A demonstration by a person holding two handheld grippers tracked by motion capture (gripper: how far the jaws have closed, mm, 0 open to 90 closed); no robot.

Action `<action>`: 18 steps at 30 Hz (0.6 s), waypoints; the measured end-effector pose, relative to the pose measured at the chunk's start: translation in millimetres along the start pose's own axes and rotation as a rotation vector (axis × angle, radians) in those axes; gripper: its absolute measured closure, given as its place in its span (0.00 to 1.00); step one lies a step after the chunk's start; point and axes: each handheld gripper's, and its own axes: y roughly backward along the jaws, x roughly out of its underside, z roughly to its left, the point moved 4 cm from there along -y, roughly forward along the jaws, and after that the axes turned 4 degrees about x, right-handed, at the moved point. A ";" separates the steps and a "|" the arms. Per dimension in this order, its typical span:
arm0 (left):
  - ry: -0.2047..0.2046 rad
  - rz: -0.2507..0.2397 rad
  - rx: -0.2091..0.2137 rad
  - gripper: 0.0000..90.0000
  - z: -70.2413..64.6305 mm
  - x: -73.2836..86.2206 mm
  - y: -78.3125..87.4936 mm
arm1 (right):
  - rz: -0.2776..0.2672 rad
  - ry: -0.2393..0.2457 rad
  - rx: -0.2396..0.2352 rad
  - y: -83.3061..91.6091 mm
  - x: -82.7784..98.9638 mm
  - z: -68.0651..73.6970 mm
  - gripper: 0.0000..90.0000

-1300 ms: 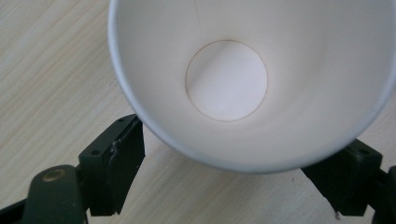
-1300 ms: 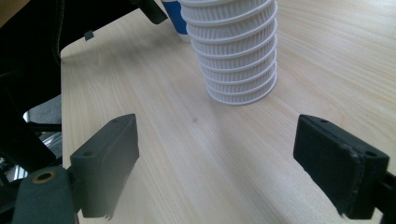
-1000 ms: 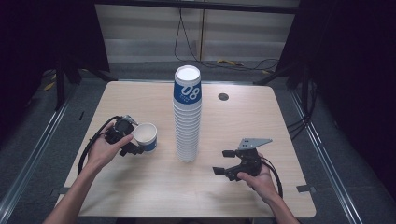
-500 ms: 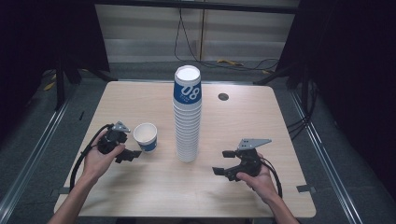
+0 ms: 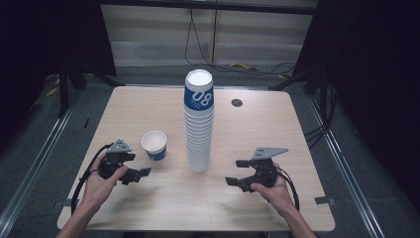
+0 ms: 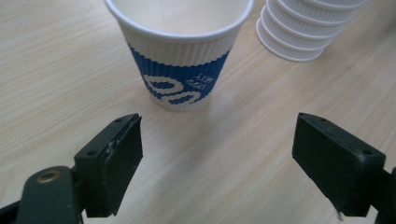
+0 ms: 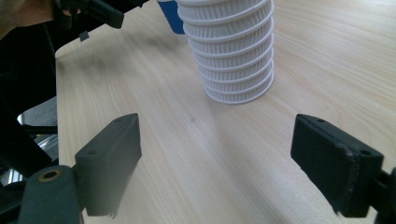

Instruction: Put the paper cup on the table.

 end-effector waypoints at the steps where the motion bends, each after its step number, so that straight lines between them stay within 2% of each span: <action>1: -0.013 0.002 -0.001 0.18 -2.4 0.5 -0.3 | -0.003 0.003 0.004 0.1 -0.2 0.0 0.19; 4: -0.023 -0.004 0.006 0.18 -11.7 2.8 -3.1 | -0.010 0.001 0.014 0.6 -0.3 0.0 0.19; 7: -0.002 -0.033 0.054 0.18 -19.9 4.1 -8.2 | -0.017 0.003 0.024 1.3 0.0 0.0 0.20; 9: -0.023 -0.028 0.035 0.18 -23.7 5.3 -11.9 | -0.020 0.007 0.028 1.4 0.1 0.7 0.22; 15: -0.015 -0.050 0.088 0.18 -37.0 6.8 -18.4 | -0.032 0.010 0.045 0.1 0.7 3.6 0.22; 17: -0.001 -0.070 0.067 0.18 -40.9 7.1 -22.5 | -0.038 0.005 0.050 -0.7 0.6 4.2 0.21; 18: -0.002 -0.074 0.071 0.18 -43.6 6.5 -25.4 | -0.038 0.007 0.051 -1.5 0.8 4.6 0.21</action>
